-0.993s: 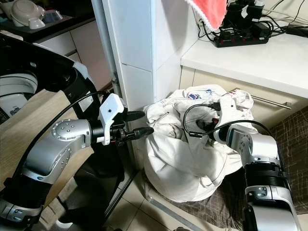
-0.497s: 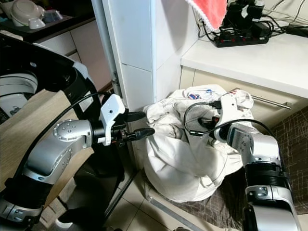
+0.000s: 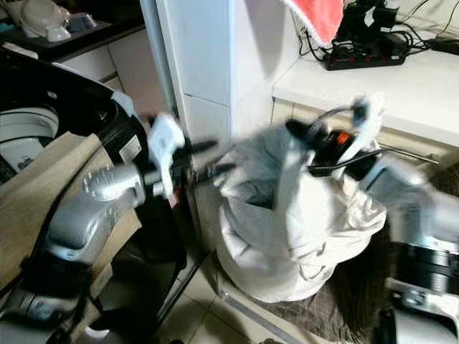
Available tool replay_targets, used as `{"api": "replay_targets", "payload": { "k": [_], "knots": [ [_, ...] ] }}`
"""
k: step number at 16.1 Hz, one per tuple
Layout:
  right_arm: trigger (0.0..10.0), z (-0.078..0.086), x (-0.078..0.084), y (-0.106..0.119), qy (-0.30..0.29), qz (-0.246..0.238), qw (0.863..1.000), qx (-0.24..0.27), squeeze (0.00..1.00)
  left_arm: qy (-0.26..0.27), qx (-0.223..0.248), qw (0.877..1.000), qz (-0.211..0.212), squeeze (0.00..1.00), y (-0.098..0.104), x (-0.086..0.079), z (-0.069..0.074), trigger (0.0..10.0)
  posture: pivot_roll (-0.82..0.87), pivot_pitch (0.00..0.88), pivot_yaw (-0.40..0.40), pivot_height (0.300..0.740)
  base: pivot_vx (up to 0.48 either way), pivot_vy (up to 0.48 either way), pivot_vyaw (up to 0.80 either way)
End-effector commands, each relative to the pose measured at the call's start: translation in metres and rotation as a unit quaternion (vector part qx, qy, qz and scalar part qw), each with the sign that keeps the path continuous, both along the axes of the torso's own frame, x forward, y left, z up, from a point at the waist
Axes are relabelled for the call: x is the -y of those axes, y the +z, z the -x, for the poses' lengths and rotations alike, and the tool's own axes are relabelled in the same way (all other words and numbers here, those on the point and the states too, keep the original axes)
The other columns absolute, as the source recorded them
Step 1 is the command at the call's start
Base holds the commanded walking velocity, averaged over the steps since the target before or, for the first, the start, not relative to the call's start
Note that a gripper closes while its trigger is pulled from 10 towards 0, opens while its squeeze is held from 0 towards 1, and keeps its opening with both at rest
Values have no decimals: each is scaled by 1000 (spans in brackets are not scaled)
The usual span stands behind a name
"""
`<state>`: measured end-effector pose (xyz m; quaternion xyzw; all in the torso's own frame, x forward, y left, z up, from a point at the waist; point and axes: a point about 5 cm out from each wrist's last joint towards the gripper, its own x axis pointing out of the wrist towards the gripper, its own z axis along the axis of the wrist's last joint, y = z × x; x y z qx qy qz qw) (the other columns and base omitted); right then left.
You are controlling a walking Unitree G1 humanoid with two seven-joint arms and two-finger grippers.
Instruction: Clothes washing
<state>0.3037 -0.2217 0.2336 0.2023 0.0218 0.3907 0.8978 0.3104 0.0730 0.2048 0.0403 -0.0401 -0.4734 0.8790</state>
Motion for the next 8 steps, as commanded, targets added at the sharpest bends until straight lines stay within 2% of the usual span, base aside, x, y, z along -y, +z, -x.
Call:
{"api": "replay_targets", "payload": {
  "k": [1, 2, 3, 4, 6, 7, 8],
  "knots": [
    [0, 15, -4, 31, 62, -34, 995, 66, 0, 16, 22, 999, 33, 0, 12, -1, -5, 10000, -172, 0, 69, 740, 0, 0, 0],
    [0, 21, -3, 42, 84, -45, 992, 86, 0, 25, 33, 997, 64, 0, 21, 1, -8, 10000, -175, 0, 67, 740, 0, 0, 0],
    [0, 32, 1, 57, 112, -54, 986, 114, 0, 9, 22, 989, 146, 0, 40, 5, -9, 10000, -176, 0, 66, 740, 0, 0, 0],
    [0, 34, 2, 59, 117, -54, 984, 119, 0, -1, 16, 987, 163, 0, 44, 7, -8, 10000, -176, 0, 66, 740, 0, 0, 0],
    [0, 39, 4, 61, 125, -52, 983, 121, 0, -58, -27, 973, 222, 0, 51, 14, -1, 10000, -176, 0, 66, 740, 0, 0, 0],
    [0, 39, 4, 61, 123, -52, 984, 118, 0, -80, -46, 967, 238, 1000, 52, 16, 2, 10000, -176, 0, 66, 740, 0, 0, 0],
    [0, 40, 4, 61, 122, -53, 984, 117, 0, -95, -53, 965, 240, 1000, 51, 18, 5, 10000, -176, 0, 66, 740, 0, 0, 0]
  ]
}}
